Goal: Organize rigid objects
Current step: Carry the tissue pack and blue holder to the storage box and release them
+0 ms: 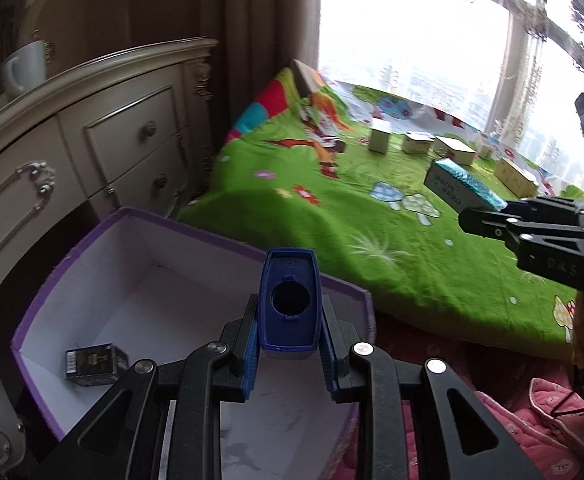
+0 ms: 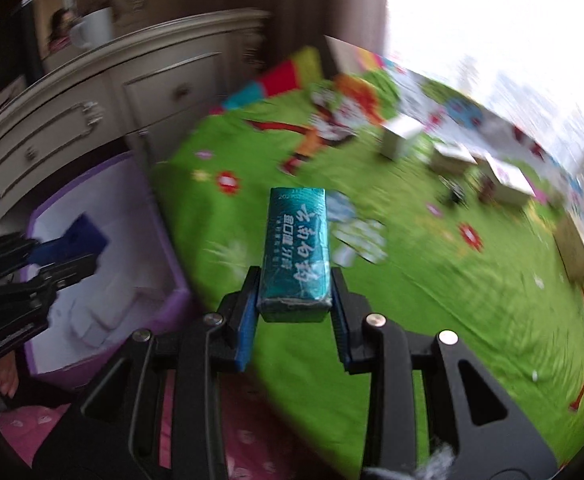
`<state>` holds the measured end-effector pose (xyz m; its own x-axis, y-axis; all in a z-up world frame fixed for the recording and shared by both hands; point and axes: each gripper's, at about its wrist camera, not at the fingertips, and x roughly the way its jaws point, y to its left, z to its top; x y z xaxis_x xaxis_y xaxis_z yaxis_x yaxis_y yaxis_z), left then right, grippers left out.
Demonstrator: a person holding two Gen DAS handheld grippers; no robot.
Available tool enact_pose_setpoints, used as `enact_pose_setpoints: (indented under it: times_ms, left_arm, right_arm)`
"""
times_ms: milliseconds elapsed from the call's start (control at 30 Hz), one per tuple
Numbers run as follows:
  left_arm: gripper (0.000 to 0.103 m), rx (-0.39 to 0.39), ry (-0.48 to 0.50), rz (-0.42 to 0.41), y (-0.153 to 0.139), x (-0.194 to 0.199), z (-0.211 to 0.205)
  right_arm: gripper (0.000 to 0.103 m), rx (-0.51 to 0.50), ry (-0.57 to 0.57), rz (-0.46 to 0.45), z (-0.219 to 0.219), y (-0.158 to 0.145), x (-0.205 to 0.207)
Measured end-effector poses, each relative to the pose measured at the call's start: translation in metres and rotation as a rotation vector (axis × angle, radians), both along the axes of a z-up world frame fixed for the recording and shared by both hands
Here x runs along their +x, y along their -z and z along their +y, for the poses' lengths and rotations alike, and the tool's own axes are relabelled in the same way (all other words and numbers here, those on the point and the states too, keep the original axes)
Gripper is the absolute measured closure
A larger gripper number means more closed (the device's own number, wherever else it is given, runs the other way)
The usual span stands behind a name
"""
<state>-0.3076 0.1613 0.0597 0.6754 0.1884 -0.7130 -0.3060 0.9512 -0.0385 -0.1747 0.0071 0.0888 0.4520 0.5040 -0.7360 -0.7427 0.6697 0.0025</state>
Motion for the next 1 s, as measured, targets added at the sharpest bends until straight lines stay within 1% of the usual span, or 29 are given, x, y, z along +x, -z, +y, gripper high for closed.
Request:
enact_pose_setpoints:
  times_ms: [233, 400, 567, 633, 700, 800, 867, 900, 933, 967, 1000]
  left_arm:
    - [0.076, 0.006, -0.119, 0.022, 0.005, -0.023, 0.035]
    - [0.076, 0.039, -0.197, 0.036, 0.007, -0.038, 0.056]
    - [0.076, 0.067, -0.282, 0.064, 0.013, -0.048, 0.08]
    - [0.076, 0.065, -0.312, 0.069, 0.014, -0.053, 0.09]
    - [0.076, 0.069, -0.327, 0.072, 0.014, -0.055, 0.095]
    - [0.075, 0.111, -0.357, 0.079, 0.011, -0.058, 0.098]
    - [0.075, 0.136, -0.381, 0.088, 0.01, -0.059, 0.099]
    - [0.071, 0.145, -0.397, 0.088, 0.008, -0.059, 0.1]
    - [0.057, 0.155, -0.417, 0.088, 0.007, -0.059, 0.1]
    - [0.048, 0.171, -0.455, 0.087, 0.004, -0.059, 0.101]
    - [0.03, 0.179, -0.482, 0.075, 0.001, -0.06, 0.102]
  right_arm:
    - [0.066, -0.026, -0.192, -0.042, 0.053, -0.011, -0.042]
    - [0.066, -0.053, -0.329, -0.053, 0.082, -0.004, -0.074]
    - [0.066, -0.087, -0.454, -0.066, 0.099, 0.006, -0.106]
    - [0.066, -0.105, -0.493, -0.078, 0.105, 0.01, -0.115]
    - [0.066, -0.127, -0.538, -0.093, 0.111, 0.015, -0.126]
    - [0.066, -0.153, -0.598, -0.12, 0.118, 0.022, -0.142]
    - [0.066, -0.147, -0.653, -0.13, 0.12, 0.024, -0.153]
    - [0.065, -0.14, -0.674, -0.137, 0.12, 0.024, -0.156]
    - [0.063, -0.133, -0.693, -0.152, 0.12, 0.024, -0.161]
    - [0.054, -0.129, -0.699, -0.163, 0.119, 0.023, -0.163]
    - [0.042, -0.121, -0.699, -0.173, 0.117, 0.022, -0.163]
